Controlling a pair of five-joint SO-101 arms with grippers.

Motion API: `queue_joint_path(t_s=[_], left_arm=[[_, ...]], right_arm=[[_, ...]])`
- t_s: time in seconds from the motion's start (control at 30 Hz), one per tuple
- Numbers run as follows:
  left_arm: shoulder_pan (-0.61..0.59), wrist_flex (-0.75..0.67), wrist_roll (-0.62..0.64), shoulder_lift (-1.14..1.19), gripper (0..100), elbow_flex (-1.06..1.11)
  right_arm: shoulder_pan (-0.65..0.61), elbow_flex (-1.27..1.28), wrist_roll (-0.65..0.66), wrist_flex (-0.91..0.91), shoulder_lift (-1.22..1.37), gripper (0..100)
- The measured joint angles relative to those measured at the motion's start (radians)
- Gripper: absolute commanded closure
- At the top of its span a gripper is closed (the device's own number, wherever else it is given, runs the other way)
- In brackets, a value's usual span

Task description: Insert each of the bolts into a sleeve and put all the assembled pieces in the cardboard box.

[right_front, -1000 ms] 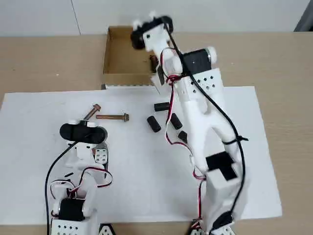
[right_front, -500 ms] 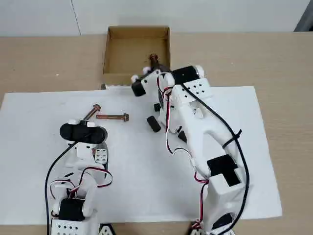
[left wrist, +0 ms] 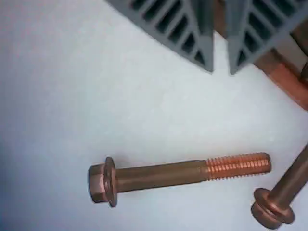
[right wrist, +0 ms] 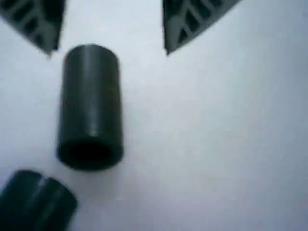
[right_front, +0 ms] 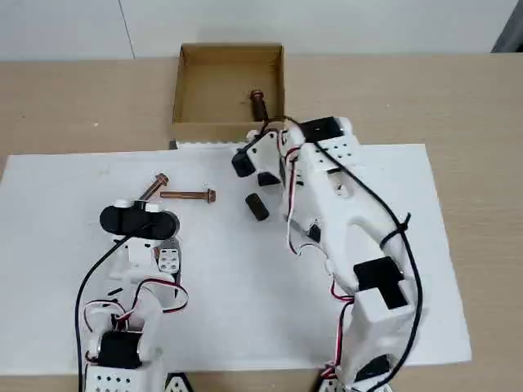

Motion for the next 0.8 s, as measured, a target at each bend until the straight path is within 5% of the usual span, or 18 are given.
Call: queue_joint_path(t_s=[0.8], left_arm=[[0.000,0.000,0.000,0.000,99,0.000]], right_arm=[[0.005,0.293,0.091,-0.284,-0.021,84.1]])
